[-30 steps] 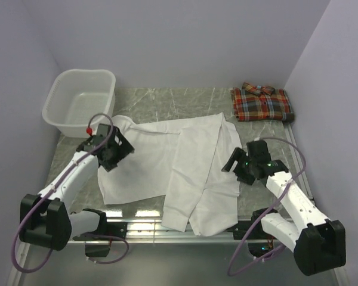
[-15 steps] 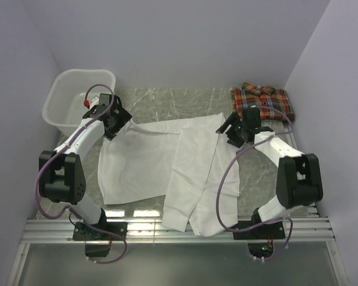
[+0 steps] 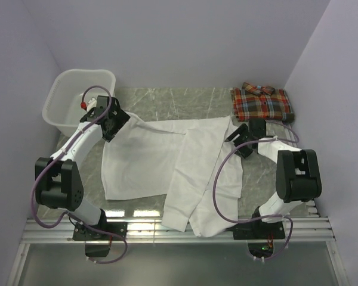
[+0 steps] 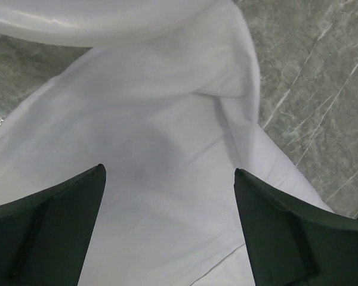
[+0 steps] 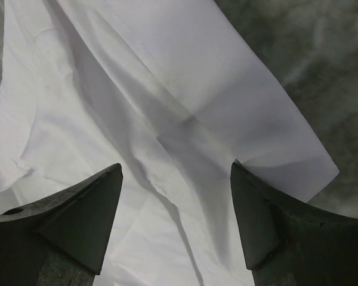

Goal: Fold and stack the long sleeve shirts
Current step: Flatten the shirt out

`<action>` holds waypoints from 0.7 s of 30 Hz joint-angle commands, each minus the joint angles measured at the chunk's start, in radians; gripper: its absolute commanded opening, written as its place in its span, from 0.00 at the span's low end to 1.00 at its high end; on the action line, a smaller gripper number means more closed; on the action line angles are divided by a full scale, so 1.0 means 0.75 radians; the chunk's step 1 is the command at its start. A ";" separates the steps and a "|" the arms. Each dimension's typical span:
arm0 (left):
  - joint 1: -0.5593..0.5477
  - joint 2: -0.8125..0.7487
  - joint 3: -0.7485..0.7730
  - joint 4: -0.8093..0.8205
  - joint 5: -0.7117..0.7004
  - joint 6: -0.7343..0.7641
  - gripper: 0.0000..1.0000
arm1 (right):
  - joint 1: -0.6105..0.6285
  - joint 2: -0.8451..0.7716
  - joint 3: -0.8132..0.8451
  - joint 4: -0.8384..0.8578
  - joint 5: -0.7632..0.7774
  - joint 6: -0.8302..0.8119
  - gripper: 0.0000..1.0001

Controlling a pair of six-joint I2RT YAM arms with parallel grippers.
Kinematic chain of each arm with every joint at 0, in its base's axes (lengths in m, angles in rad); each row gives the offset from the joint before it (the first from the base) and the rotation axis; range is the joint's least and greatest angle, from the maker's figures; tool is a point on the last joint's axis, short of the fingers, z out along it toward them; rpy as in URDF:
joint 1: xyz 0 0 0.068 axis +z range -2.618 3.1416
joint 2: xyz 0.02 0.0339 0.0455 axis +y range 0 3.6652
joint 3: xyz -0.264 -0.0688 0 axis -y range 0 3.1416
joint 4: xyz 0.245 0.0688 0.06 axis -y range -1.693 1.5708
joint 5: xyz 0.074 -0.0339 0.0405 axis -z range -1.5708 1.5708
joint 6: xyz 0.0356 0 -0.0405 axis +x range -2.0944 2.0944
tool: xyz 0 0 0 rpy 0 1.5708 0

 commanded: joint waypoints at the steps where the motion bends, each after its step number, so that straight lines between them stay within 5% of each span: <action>1: 0.002 -0.052 -0.025 0.034 -0.013 -0.048 0.95 | -0.069 -0.084 -0.119 -0.191 0.112 -0.069 0.81; 11: 0.000 0.081 0.106 0.045 0.024 -0.095 0.94 | -0.192 -0.351 -0.120 -0.286 0.116 -0.188 0.82; 21: -0.051 0.500 0.603 -0.051 -0.021 -0.085 0.90 | -0.122 -0.493 -0.017 -0.228 -0.002 -0.292 0.79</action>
